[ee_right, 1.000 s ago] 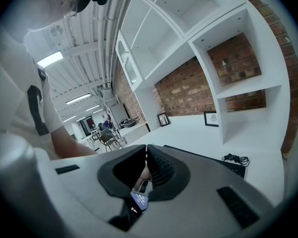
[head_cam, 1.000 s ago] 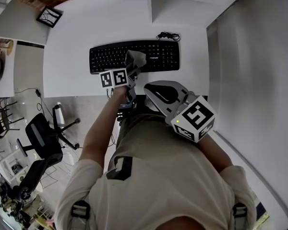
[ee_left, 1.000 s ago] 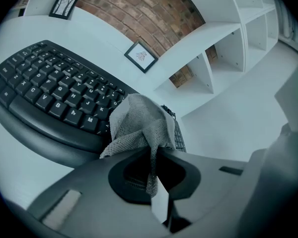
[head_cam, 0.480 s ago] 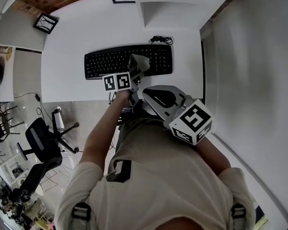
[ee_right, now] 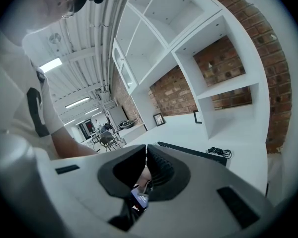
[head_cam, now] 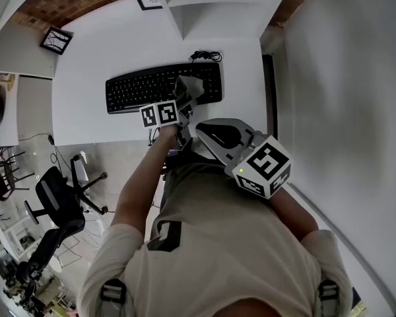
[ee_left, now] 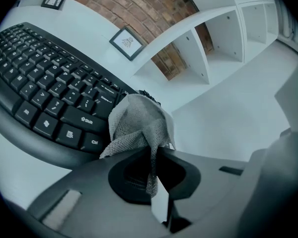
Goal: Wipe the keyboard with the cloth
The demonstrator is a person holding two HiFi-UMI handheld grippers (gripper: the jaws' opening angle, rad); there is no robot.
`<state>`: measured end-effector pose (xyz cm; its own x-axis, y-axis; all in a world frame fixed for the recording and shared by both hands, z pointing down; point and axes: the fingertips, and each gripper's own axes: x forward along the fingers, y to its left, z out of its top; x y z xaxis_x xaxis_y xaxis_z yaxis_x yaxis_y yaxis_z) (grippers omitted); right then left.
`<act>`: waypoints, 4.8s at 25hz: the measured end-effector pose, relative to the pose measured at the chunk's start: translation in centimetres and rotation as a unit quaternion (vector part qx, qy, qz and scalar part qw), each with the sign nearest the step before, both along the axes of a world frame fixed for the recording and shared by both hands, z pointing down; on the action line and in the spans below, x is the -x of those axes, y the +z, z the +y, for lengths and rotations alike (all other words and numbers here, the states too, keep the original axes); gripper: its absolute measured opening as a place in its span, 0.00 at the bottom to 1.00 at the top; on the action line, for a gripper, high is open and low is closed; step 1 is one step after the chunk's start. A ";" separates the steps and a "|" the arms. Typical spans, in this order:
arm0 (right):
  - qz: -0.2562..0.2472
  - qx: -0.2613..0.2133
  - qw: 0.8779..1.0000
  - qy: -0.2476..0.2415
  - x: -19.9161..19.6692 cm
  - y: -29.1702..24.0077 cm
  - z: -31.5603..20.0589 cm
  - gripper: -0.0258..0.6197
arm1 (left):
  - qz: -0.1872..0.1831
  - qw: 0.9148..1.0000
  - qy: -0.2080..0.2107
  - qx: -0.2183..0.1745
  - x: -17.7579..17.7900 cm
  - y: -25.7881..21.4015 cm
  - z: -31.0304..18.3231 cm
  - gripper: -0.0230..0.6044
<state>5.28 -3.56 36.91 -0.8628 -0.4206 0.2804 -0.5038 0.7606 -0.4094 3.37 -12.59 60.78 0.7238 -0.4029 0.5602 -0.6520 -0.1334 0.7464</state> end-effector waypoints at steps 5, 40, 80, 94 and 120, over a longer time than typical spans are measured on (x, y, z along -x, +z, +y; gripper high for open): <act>0.002 0.010 1.000 0.000 -1.6 0.4 0.2 0.05 | 0.012 1.000 0.011 0.002 -3.1 0.0 0.0 0.05; 0.027 0.020 0.996 -0.087 9.8 1.2 -0.4 0.05 | -0.274 0.954 -0.092 -0.086 33.8 -6.6 -0.4 0.05; 0.050 0.020 0.997 -0.060 10.8 1.6 -2.0 0.05 | -0.385 0.917 0.051 -0.087 31.8 -0.6 -7.4 0.05; 0.037 0.017 0.998 -0.053 10.4 1.0 -1.8 0.05 | -0.370 0.919 0.103 -0.088 26.7 -0.3 -7.3 0.05; 0.013 0.015 0.999 -0.036 7.1 0.9 -1.8 0.05 | -0.257 0.963 0.074 -0.041 18.0 -0.2 -6.9 0.05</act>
